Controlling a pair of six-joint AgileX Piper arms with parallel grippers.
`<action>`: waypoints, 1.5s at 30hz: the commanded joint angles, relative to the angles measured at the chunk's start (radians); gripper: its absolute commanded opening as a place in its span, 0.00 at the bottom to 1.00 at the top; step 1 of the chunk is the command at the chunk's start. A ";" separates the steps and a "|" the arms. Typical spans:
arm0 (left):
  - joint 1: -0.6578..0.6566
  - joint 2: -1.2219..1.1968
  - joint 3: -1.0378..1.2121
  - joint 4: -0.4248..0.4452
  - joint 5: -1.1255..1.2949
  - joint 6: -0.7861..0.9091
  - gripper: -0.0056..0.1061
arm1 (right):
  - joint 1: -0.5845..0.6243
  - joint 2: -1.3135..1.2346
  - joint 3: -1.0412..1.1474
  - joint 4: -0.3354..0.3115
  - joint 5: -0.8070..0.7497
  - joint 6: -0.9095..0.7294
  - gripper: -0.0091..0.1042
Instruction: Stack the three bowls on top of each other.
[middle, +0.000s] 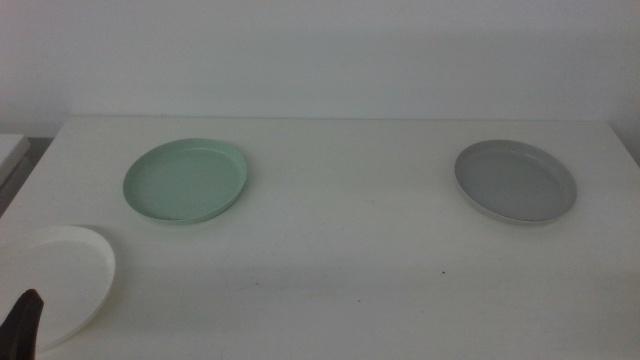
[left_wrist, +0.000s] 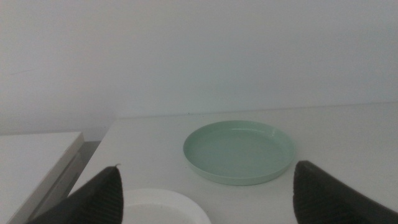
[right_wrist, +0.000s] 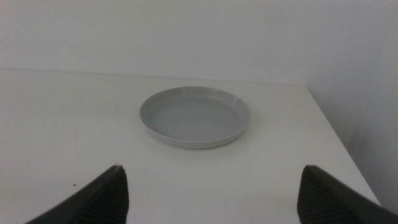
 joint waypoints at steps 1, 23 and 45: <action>0.001 -0.005 0.001 0.000 -0.012 0.000 0.89 | -0.007 -0.005 0.004 -0.012 -0.006 -0.003 0.89; 0.091 0.393 -0.473 -0.050 0.360 0.002 0.89 | -0.007 -0.005 0.004 -0.012 -0.006 -0.003 0.89; 0.091 0.901 -0.893 -0.092 1.013 -0.085 0.89 | -0.007 -0.005 0.004 -0.012 -0.006 -0.003 0.89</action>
